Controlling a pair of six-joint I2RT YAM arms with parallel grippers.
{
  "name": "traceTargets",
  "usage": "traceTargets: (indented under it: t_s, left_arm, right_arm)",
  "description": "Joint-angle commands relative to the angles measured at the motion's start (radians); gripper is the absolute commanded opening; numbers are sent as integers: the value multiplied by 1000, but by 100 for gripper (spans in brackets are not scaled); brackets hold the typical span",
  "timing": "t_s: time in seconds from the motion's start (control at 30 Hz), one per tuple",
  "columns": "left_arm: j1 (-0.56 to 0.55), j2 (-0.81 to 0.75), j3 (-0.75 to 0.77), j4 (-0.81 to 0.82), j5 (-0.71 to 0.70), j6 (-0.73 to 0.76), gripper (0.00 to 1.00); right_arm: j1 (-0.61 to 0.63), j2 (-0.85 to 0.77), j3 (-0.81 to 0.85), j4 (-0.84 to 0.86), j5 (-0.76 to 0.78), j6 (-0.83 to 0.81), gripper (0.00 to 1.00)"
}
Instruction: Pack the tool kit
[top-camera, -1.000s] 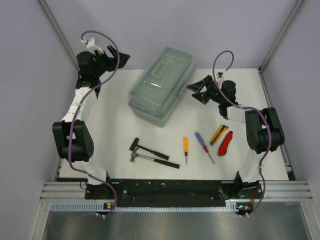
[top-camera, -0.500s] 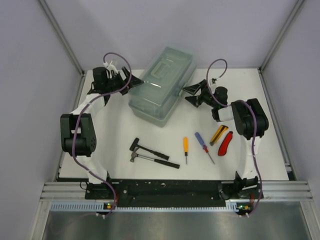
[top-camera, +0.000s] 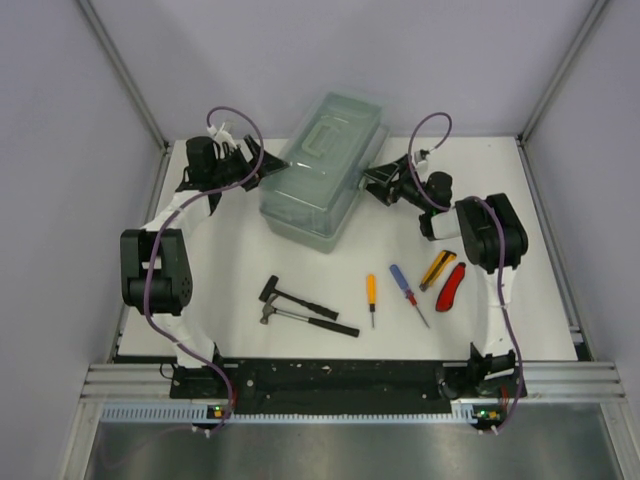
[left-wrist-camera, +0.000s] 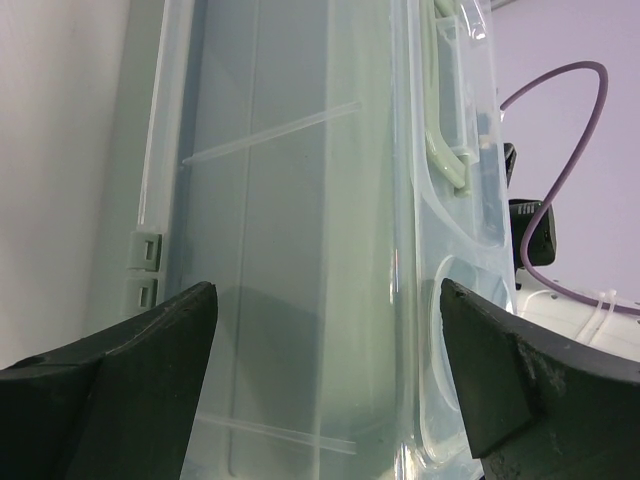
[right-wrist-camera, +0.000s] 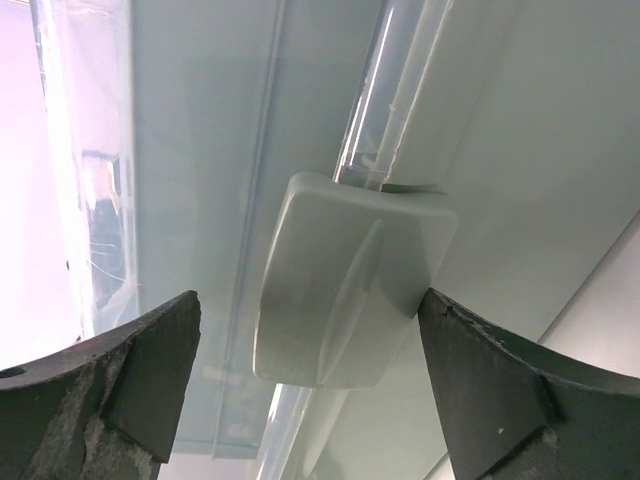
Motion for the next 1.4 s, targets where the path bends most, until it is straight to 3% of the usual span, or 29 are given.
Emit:
traceTargets:
  t_s: [0.0,0.17,0.37,0.53,0.83,0.97,1.07,1.27,1.37]
  left_arm:
    - [-52,-40,-7,2,103,-26,94]
    - [-61,-31,6,-59,91,19,94]
    - [-76,-26,20,-123,71,73,93]
    - [-87,-24,34,-170,51,117,93]
    - [-111,-20,69,-332,-55,212,93]
    - [-115,-12,85,-378,-107,235,93]
    - [-115,-11,89,-397,-116,246,93]
    - [-113,-11,108,-413,-118,257,93]
    - [-112,-5,135,-427,-127,278,93]
  right_arm:
    - [52,21,50,99,-37,12,85]
    - [70,-28,42,9,-28,-62,80]
    - [79,-31,100,-142,-17,-87,49]
    - [78,-46,101,-235,25,-90,34]
    - [82,-131,162,-567,91,-174,19]
    - [90,-134,199,-636,103,-191,18]
    - [91,-122,199,-644,97,-203,28]
    - [90,-79,159,-609,74,-255,72]
    - [90,-54,128,-486,48,-274,90]
